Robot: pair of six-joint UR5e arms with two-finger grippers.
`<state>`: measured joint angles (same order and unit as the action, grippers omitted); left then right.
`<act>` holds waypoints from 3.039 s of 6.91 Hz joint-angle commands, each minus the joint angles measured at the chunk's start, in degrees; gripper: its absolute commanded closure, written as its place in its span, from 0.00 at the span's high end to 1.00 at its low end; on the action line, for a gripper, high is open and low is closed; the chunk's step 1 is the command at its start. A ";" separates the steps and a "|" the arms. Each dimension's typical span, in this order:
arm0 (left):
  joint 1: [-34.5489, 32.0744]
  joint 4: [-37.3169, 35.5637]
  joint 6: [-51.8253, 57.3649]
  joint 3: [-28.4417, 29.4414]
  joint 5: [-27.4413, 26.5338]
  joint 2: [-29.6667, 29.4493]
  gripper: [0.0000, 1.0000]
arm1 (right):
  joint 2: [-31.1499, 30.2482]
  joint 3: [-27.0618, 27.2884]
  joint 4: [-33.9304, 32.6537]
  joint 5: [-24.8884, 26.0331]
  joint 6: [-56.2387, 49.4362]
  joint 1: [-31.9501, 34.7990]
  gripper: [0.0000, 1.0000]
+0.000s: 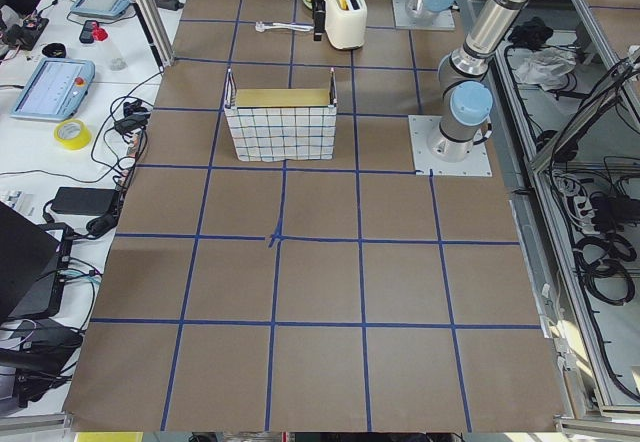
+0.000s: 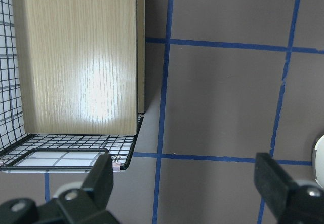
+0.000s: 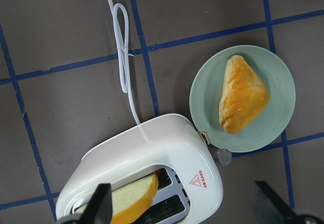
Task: Press toaster with right arm
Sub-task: 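Move the right gripper down toward the toaster's side lever, then press the toaster lever downward with the right gripper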
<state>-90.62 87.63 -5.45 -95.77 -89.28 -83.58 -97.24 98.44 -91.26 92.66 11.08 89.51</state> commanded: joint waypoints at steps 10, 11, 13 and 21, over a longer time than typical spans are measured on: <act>0.00 0.00 0.00 0.06 -0.02 0.00 1.00 | 0.03 5.08 3.90 -2.73 -21.89 -15.33 0.00; 0.00 0.00 0.00 -0.03 -0.02 0.00 1.00 | 0.12 7.01 2.76 -3.36 -21.89 -15.33 0.00; 0.00 0.00 0.00 0.06 -0.02 0.00 1.00 | 0.12 11.67 0.30 -3.45 -21.89 -16.90 0.00; 0.00 0.00 0.00 0.06 -0.02 0.00 1.00 | 1.61 20.21 -5.68 -6.44 -22.86 -17.44 0.00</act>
<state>-90.62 87.63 -5.45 -95.79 -89.24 -83.59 -95.73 117.47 -95.74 86.27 -11.77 72.08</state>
